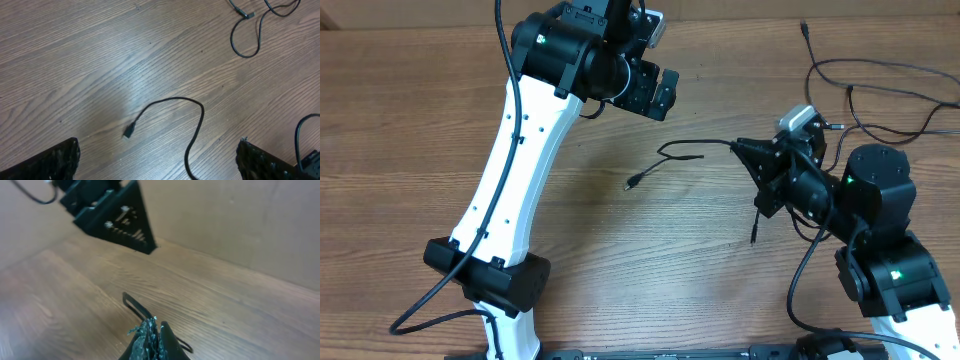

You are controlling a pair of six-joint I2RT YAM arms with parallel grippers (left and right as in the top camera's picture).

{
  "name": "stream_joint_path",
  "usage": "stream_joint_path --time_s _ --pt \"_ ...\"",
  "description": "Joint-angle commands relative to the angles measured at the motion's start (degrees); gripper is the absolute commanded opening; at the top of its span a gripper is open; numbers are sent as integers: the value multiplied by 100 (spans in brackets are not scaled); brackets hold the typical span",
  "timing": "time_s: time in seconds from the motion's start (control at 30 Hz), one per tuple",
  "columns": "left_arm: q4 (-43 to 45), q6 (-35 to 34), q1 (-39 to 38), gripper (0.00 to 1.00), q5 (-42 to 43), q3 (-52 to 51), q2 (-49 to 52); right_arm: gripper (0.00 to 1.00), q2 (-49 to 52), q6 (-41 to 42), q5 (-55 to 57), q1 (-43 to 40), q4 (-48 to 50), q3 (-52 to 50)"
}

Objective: Untangle cables

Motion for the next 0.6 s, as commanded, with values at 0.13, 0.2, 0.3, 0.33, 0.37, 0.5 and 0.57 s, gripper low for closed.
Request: stream_joint_path --time_s 0.13,0.2,0.3,0.33,0.37,0.5,0.57 --pt "2 90 15 99 -26 87 -81 4 -63 879 1392 -2 -304 26" --pt "2 87 15 99 -28 87 -81 4 -63 946 1908 -2 -470 26" --pt "2 90 15 100 -28 87 -81 4 -63 946 2688 -4 -774 26" --pt "2 90 15 100 -28 87 -81 4 -63 946 2957 -24 -903 26" --pt "2 90 15 100 -28 87 -81 4 -63 946 3150 -59 -1001 26" --pt "2 87 15 100 -28 87 -81 4 -63 942 3794 -376 -1377 24" --pt "2 87 15 100 -28 87 -81 4 -63 942 4063 -575 -1550 24"
